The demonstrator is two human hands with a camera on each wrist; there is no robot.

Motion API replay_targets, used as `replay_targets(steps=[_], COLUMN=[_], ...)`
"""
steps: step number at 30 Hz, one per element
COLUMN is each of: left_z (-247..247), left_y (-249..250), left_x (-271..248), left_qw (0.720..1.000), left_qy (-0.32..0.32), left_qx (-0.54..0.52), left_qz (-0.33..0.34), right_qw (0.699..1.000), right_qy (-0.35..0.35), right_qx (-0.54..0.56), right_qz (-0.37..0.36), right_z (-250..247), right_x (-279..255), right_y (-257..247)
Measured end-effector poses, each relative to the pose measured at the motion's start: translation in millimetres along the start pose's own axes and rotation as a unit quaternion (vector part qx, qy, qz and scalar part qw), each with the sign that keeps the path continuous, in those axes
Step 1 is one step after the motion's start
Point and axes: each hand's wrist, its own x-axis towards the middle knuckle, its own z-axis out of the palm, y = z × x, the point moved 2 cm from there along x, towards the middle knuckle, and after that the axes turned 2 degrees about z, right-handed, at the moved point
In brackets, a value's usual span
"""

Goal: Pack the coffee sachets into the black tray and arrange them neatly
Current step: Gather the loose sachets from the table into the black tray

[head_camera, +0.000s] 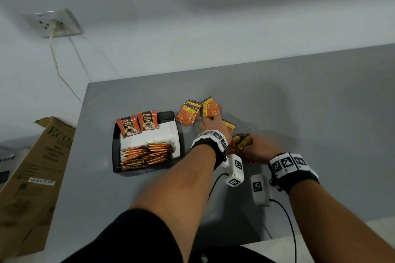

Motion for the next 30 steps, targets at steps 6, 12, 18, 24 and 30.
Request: replay_targets(steps=[6,12,18,24,30], left_z=[8,2,-8,-36,-62], left_y=[-1,-8,-15,-19,-30], left_x=[0,-2,-8,-12,-8], left_qw=[0.992,0.99,0.992,0.989,0.99], left_qy=[-0.05,-0.056,0.044,0.097,0.117], left_qx=[0.051,0.113,0.058,-0.074,-0.043], left_qz=[0.101,0.07,0.106,0.089,0.061], right_qw=[0.999,1.0,0.981,0.99,0.981], right_qy=[-0.016,0.012,0.146,0.1,0.165], right_qx=[0.029,-0.02,0.084,0.085,-0.001], right_qz=[0.002,0.019,0.094,0.042,0.104], right_z=[4,2,-22,25,47], right_x=[0,4,0,12,30], right_y=[-6,10,18,-15,-29])
